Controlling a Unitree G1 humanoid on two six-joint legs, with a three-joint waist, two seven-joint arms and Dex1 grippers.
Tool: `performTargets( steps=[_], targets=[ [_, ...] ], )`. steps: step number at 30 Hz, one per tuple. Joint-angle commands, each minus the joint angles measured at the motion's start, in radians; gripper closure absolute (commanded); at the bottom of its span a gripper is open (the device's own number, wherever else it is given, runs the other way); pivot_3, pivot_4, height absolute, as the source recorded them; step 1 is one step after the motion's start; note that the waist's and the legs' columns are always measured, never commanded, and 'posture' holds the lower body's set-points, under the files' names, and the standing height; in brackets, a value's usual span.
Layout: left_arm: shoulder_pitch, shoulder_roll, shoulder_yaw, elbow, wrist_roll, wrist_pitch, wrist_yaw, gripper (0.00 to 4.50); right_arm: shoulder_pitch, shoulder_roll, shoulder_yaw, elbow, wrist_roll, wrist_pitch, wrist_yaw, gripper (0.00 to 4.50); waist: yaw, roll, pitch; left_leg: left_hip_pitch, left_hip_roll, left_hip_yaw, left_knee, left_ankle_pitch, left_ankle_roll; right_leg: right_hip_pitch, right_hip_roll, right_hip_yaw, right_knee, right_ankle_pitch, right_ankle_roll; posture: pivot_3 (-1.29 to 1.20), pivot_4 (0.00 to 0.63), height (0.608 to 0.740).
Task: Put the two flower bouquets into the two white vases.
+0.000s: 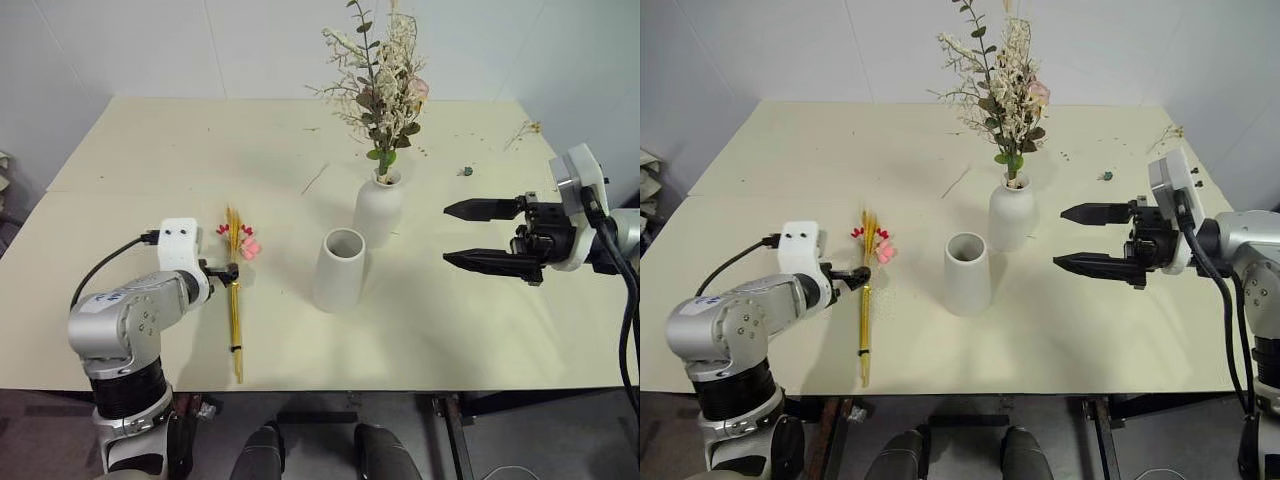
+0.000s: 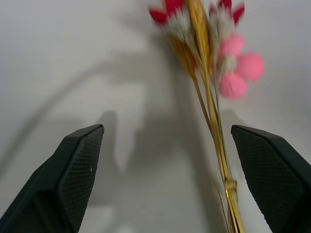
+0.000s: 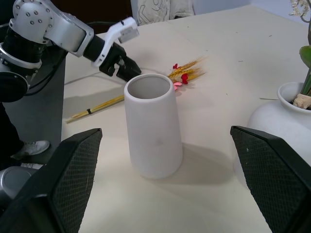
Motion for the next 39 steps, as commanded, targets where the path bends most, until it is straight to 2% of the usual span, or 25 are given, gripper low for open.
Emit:
performTargets(
  steps=[1,14,15,18,30,35,39],
  targets=[
    [-0.009,-0.003,-0.021,-0.006,0.000,-0.002,-0.001,0.00,-0.021,-0.018,-0.015,-0.017,0.000,-0.014,0.007,0.03,0.000,0.000,0.000,0.000,0.000,0.000,0.000,0.000,0.000,0.000,0.000,0.000,0.000,0.000,0.000,0.00,0.150,0.740],
    [0.002,0.038,-0.137,0.077,-0.023,-0.002,0.003,0.00,-0.003,-0.021,-0.025,-0.029,-0.005,-0.013,-0.014,0.03,-0.001,0.000,0.000,0.001,0.000,0.000,0.001,0.000,0.000,0.001,0.000,0.000,0.000,0.000,-0.001,0.00,0.150,0.740],
    [0.004,0.045,-0.147,0.083,-0.027,-0.002,0.002,0.19,-0.003,-0.021,-0.025,-0.029,-0.006,-0.014,-0.016,0.01,-0.001,0.001,0.000,0.001,0.000,0.000,0.001,0.000,0.000,0.001,0.000,0.000,0.000,0.000,-0.001,0.00,0.150,0.740],
    [-0.012,-0.019,-0.068,0.094,-0.040,-0.002,-0.006,0.89,-0.001,-0.021,-0.028,-0.030,-0.006,-0.016,-0.022,0.00,0.000,0.001,-0.001,0.001,0.000,0.000,0.001,0.000,0.000,0.001,0.000,0.000,0.000,-0.001,-0.002,0.00,0.150,0.740],
    [-0.079,0.005,-0.078,0.171,-0.001,-0.002,0.002,4.49,0.012,-0.018,-0.044,-0.025,-0.020,-0.040,-0.030,0.00,0.026,0.001,-0.001,0.001,-0.001,0.000,0.002,0.000,0.000,0.001,-0.001,0.000,0.000,0.000,-0.001,0.00,0.150,0.740],
    [-0.138,-0.008,-0.053,0.206,0.043,-0.011,-0.002,4.49,0.028,-0.019,-0.059,-0.033,-0.019,-0.047,-0.042,0.00,0.024,0.001,-0.001,0.001,-0.001,0.000,0.002,0.000,0.000,0.002,-0.001,0.000,-0.001,0.000,-0.001,0.00,0.150,0.740],
    [-0.173,-0.003,-0.053,0.224,0.043,-0.115,-0.046,4.49,0.052,-0.021,-0.082,-0.050,-0.008,-0.046,-0.058,0.00,0.022,0.001,-0.001,0.001,-0.001,0.000,0.002,0.000,0.000,0.001,-0.001,0.000,-0.001,0.000,-0.001,0.00,0.150,0.740]
  ],
)
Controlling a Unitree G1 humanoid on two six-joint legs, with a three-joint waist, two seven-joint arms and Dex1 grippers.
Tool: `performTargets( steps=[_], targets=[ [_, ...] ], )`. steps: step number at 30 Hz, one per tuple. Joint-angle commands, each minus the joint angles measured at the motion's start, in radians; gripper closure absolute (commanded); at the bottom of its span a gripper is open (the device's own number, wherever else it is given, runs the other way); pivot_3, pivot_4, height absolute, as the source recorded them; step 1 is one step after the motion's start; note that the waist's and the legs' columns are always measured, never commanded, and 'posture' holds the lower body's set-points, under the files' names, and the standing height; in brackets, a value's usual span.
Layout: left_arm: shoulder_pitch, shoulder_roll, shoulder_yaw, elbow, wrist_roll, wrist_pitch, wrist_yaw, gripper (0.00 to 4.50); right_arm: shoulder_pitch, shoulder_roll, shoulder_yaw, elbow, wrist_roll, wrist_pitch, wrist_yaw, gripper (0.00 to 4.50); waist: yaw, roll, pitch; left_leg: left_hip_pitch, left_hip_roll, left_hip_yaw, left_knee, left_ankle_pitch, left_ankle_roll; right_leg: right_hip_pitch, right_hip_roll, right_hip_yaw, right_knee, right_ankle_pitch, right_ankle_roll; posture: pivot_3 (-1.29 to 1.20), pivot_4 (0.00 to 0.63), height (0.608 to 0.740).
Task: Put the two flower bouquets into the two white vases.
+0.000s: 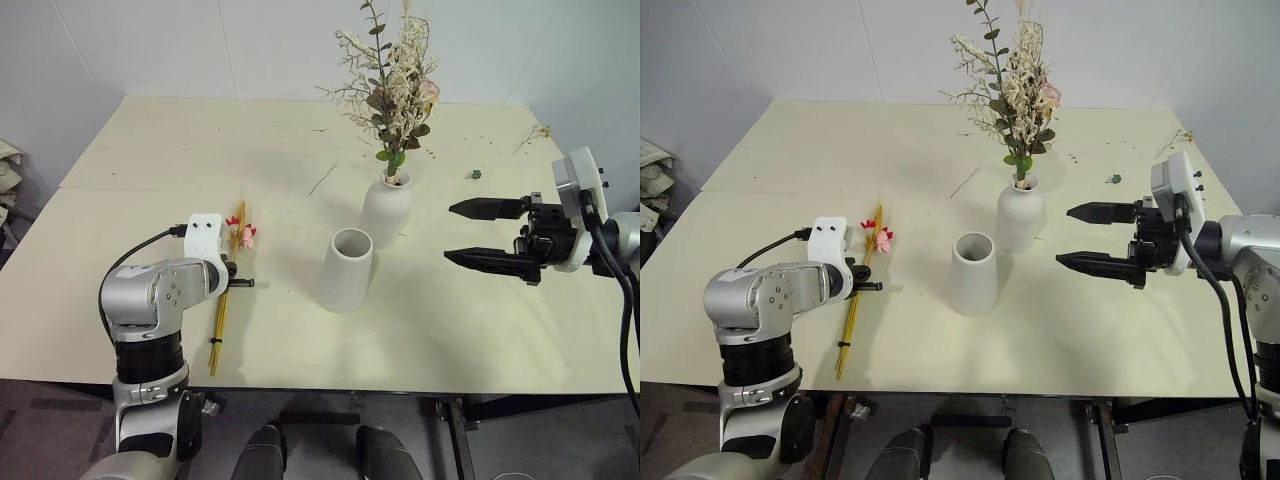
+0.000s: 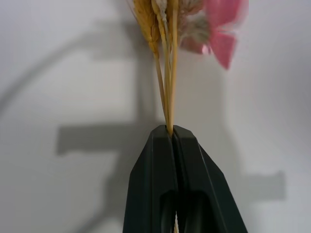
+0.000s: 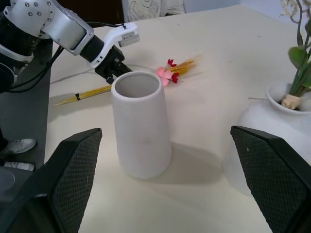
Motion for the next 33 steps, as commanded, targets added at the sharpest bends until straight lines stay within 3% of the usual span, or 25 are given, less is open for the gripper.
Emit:
performTargets(
  steps=[1,11,18,23,33],
  targets=[
    [-0.037,0.013,0.001,-0.016,0.002,-0.137,-0.055,4.49,0.013,-0.021,-0.067,-0.045,0.018,-0.011,-0.017,0.00,0.000,0.000,0.000,0.000,0.000,0.000,0.000,0.000,0.000,0.000,0.000,0.000,0.000,0.000,0.001,0.00,0.150,0.740],
    [-0.111,0.011,0.024,0.036,-0.065,-0.697,-0.303,4.49,0.099,0.007,-0.179,-0.143,0.088,0.005,-0.087,0.00,0.000,0.000,0.000,-0.001,0.000,0.001,-0.002,-0.001,0.000,-0.001,0.000,0.000,-0.001,0.001,0.003,0.00,0.150,0.740],
    [-0.197,-0.058,0.111,0.133,-0.218,-1.180,-0.534,4.49,0.161,0.030,-0.284,-0.235,0.233,0.022,-0.103,0.00,0.002,0.000,0.000,-0.001,0.000,0.001,-0.001,-0.001,0.000,0.000,0.000,0.000,-0.003,0.002,0.004,0.00,0.150,0.740],
    [-0.251,-0.089,0.118,0.210,-0.343,-1.262,-0.655,4.49,0.198,0.051,-0.322,-0.269,0.302,0.019,-0.130,0.00,0.001,0.000,0.000,-0.001,0.000,0.001,-0.001,-0.001,0.001,0.001,0.000,0.000,-0.004,0.003,0.005,0.00,0.150,0.740],
    [-0.323,-0.142,0.058,0.312,-0.536,-1.197,-0.819,4.49,0.220,0.095,-0.341,-0.314,0.337,-0.018,-0.205,0.00,0.003,0.000,0.000,-0.001,0.000,0.001,0.000,-0.001,0.002,0.001,0.000,0.000,-0.003,0.003,0.006,0.00,0.150,0.740]
  ],
)
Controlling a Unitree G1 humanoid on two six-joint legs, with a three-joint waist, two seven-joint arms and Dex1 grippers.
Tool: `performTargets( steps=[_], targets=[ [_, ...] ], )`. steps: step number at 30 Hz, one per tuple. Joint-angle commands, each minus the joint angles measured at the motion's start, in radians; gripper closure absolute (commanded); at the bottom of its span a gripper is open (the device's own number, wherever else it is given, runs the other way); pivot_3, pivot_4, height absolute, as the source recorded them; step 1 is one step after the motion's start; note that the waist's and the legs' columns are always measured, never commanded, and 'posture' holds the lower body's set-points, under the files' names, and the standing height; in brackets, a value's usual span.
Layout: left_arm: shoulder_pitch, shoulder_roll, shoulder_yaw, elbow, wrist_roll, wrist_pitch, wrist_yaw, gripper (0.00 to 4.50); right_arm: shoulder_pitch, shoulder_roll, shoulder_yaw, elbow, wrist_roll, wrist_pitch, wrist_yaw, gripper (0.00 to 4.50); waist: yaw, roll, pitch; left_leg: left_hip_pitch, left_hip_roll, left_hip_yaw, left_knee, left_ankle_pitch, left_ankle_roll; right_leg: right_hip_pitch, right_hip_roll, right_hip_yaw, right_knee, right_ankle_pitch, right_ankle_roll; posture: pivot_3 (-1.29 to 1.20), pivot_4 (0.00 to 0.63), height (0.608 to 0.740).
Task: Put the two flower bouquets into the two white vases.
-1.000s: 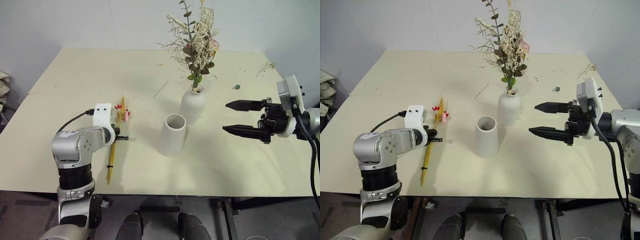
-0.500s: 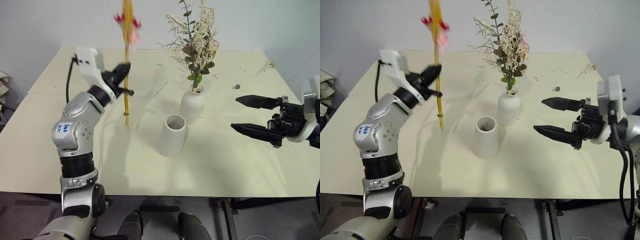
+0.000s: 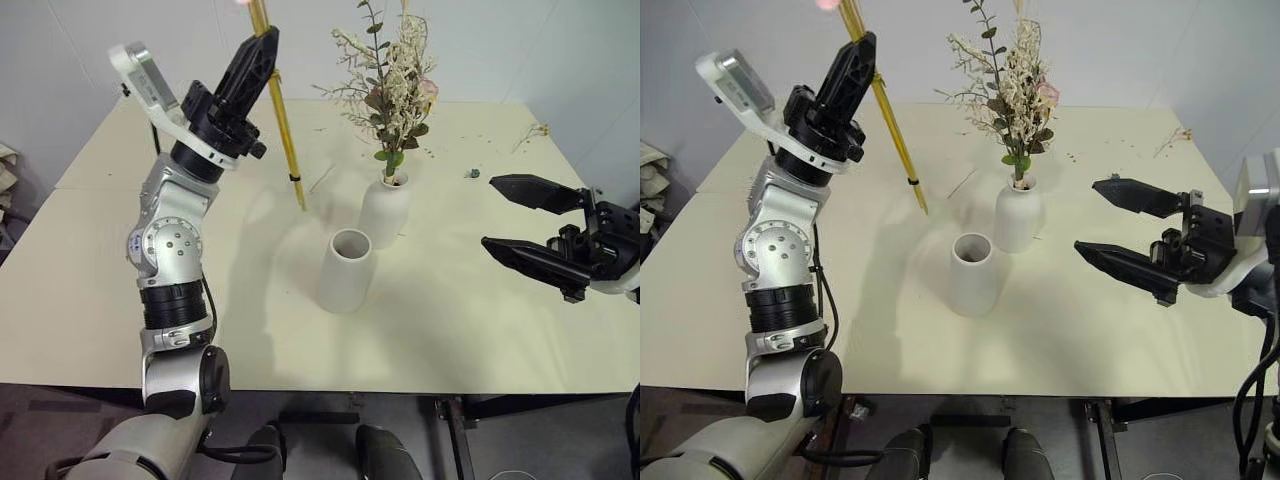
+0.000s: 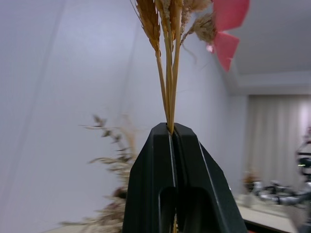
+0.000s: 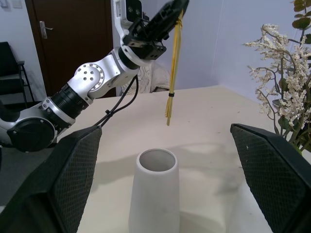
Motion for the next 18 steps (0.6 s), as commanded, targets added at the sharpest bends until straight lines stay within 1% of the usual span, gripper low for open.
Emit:
performTargets(
  steps=[1,6,9,11,14,18],
  targets=[
    [-0.068,-0.033,-0.017,0.020,-0.083,0.022,-0.043,4.49,0.019,-0.005,-0.033,-0.035,0.012,-0.023,-0.017,0.00,0.002,0.000,0.000,0.000,0.000,0.000,0.000,0.000,0.000,0.000,0.000,0.000,0.000,0.000,0.000,0.00,0.150,0.740],
    [-0.094,-0.077,-0.041,0.050,-0.140,0.052,-0.084,4.49,0.046,-0.010,-0.042,-0.045,0.012,-0.031,-0.029,0.00,-0.001,0.000,0.000,0.000,0.000,0.000,0.000,0.000,0.000,0.000,0.000,0.000,0.000,0.000,0.000,0.00,0.150,0.740],
    [-0.090,-0.101,-0.059,0.057,-0.149,0.061,-0.101,4.49,0.063,-0.013,-0.049,-0.051,0.009,-0.034,-0.035,0.00,-0.001,0.000,0.000,0.000,0.000,0.000,0.000,0.000,0.001,0.000,0.000,0.000,0.000,0.000,0.000,0.00,0.150,0.740],
    [-0.082,-0.102,-0.085,0.067,-0.126,0.074,-0.094,4.49,0.074,-0.013,-0.053,-0.057,0.007,-0.036,-0.038,0.00,-0.001,0.000,0.000,0.000,0.000,0.000,0.000,0.000,0.001,0.000,0.000,0.000,0.000,0.000,0.000,0.00,0.150,0.740],
    [-0.057,-0.093,-0.130,0.085,-0.082,0.067,-0.126,4.49,0.096,-0.009,-0.059,-0.070,0.007,-0.041,-0.049,0.00,0.000,0.000,0.000,0.000,0.000,0.000,0.000,0.000,0.001,0.000,0.000,0.000,0.000,0.000,-0.001,0.00,0.150,0.740],
    [-0.047,-0.068,-0.157,0.110,-0.026,0.041,-0.141,4.49,0.121,-0.002,-0.070,-0.092,0.015,-0.048,-0.074,0.00,-0.001,0.000,0.000,0.000,0.000,0.000,0.000,0.000,0.001,0.000,0.000,0.000,0.000,0.000,-0.001,0.00,0.150,0.740]
  ],
)
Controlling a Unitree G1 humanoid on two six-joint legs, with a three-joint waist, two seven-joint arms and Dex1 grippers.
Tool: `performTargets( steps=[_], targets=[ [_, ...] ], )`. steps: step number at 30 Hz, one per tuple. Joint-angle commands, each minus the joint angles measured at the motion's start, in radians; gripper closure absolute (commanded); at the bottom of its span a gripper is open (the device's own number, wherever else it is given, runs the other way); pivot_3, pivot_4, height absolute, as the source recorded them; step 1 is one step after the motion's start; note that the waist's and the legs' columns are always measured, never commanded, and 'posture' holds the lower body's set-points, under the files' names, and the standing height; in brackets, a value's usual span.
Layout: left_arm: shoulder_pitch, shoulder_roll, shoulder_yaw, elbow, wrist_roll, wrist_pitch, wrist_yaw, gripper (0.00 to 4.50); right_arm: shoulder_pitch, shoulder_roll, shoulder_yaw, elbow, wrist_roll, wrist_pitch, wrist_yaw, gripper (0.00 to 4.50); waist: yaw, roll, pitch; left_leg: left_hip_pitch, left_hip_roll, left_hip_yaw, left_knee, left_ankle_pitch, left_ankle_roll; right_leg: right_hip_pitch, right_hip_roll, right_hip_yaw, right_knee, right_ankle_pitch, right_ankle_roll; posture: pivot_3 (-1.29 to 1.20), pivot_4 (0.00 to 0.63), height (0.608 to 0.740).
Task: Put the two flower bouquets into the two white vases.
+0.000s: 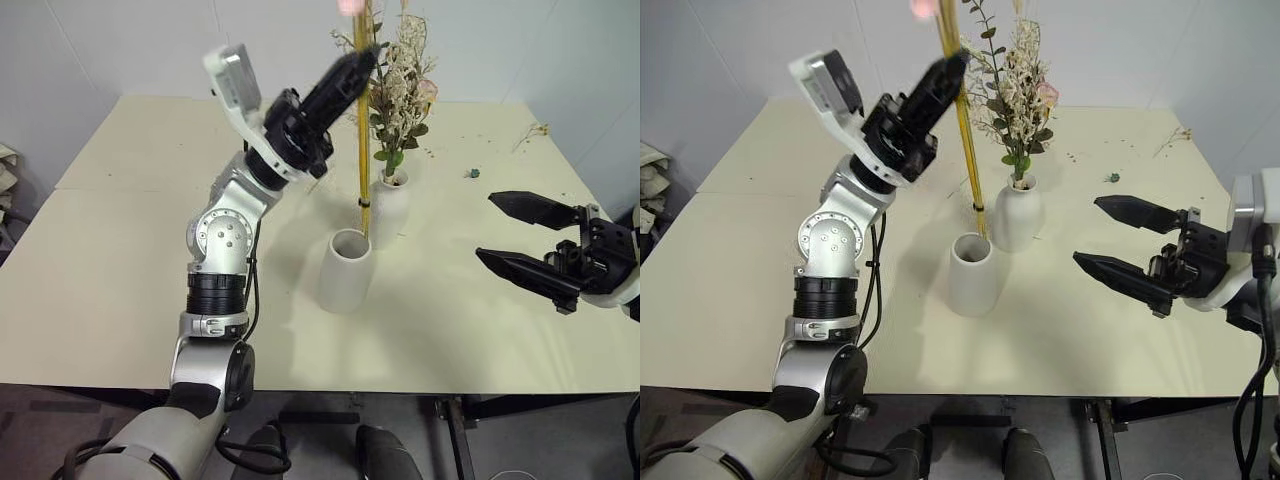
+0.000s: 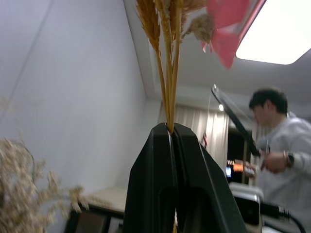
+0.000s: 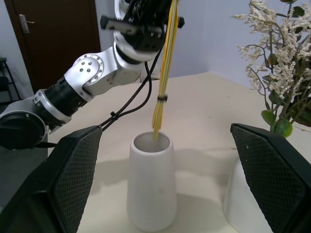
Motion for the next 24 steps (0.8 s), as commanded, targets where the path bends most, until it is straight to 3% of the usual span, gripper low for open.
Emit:
performTargets(
  steps=[1,18,21,24],
  targets=[
    [0.001,0.030,-0.021,0.007,0.049,-0.025,-0.020,4.49,0.018,0.000,-0.055,-0.052,0.021,-0.022,-0.027,0.00,-0.001,0.000,0.000,0.000,0.000,0.000,0.000,0.000,0.000,0.000,0.000,0.000,0.000,0.000,0.000,0.00,0.150,0.740],
    [0.115,0.043,-0.102,-0.077,0.089,0.032,-0.026,4.49,0.036,-0.003,-0.043,-0.063,0.025,-0.031,-0.047,0.00,0.000,0.000,0.000,0.000,0.000,0.000,0.000,0.000,0.000,0.000,0.000,0.000,0.000,-0.001,-0.002,0.00,0.150,0.740],
    [0.127,0.047,-0.105,-0.088,0.092,0.041,-0.020,3.88,0.037,-0.006,-0.045,-0.063,0.024,-0.031,-0.045,0.00,0.001,0.000,0.000,0.000,0.000,0.000,0.000,0.000,0.000,0.000,0.000,0.000,0.000,-0.001,-0.002,0.00,0.150,0.740],
    [0.132,0.061,-0.109,-0.097,0.087,0.067,-0.027,2.94,0.041,-0.007,-0.048,-0.064,0.022,-0.032,-0.042,0.00,0.000,0.000,0.000,0.000,0.000,0.000,0.000,0.000,0.000,0.000,0.000,0.000,0.000,-0.001,-0.002,0.00,0.150,0.740]
  ],
)
